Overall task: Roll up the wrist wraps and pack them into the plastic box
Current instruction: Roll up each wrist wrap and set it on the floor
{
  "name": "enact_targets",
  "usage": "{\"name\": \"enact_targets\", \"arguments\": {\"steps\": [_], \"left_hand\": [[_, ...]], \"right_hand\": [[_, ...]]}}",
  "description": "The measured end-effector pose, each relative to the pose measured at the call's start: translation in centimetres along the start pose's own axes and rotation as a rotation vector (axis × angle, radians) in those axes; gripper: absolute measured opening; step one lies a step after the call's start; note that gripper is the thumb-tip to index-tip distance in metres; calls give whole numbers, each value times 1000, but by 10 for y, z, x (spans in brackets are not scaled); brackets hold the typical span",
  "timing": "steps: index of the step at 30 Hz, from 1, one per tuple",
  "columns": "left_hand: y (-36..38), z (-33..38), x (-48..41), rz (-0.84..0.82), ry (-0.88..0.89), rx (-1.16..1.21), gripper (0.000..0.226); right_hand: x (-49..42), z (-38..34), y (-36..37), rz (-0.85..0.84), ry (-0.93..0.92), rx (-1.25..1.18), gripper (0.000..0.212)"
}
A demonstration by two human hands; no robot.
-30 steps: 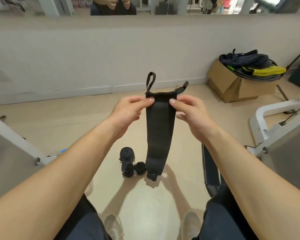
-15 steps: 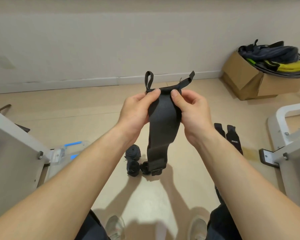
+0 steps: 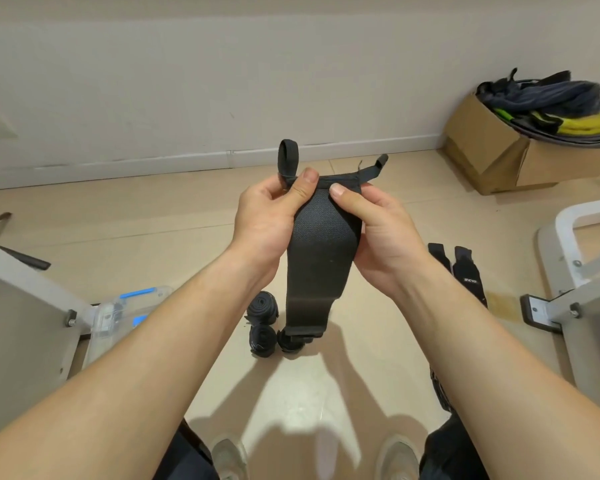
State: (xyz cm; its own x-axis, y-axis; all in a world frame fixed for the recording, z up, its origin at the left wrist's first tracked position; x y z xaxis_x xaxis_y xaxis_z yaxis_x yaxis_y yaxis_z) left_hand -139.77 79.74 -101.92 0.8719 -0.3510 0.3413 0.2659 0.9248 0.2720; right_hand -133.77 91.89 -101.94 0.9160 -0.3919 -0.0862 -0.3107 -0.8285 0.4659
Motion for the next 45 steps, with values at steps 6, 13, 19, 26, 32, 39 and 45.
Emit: {"name": "enact_targets", "arguments": {"steps": [6,13,19,26,32,39,45], "left_hand": [[2,3,5,-111,-90,130,15],[-12,2,2,-108,-108,125,8],[-11,10,8,326,432,-381,21],[-5,8,12,200,472,-482,12],[-5,8,6,209,334,-292,15],[-1,2,-2,-32,112,-115,36],[1,-2,1,-69,69,-110,24]], "right_hand": [[1,-2,-4,65,22,-49,8],[3,-8,-8,125,17,-45,8],[4,-5,-9,174,-37,68,3],[4,-8,-12,172,-27,48,3],[5,-7,-12,99,-17,54,9],[3,-7,-12,23,0,66,12],[2,-5,-13,-12,-23,141,10]]}}
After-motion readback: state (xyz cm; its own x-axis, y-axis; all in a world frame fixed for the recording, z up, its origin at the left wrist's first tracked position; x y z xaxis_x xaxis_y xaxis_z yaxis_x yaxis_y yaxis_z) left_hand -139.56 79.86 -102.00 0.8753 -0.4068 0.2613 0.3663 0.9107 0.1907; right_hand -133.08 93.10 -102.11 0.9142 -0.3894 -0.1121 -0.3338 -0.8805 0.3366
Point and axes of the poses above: each hand's wrist, its own x-axis away from the middle knuckle, its own y-axis out of the palm, z = x × y, the point moved 3 cm from there along -x, towards the middle knuckle, and after that the axes turned 15 degrees about -y, right-handed, at the moved point
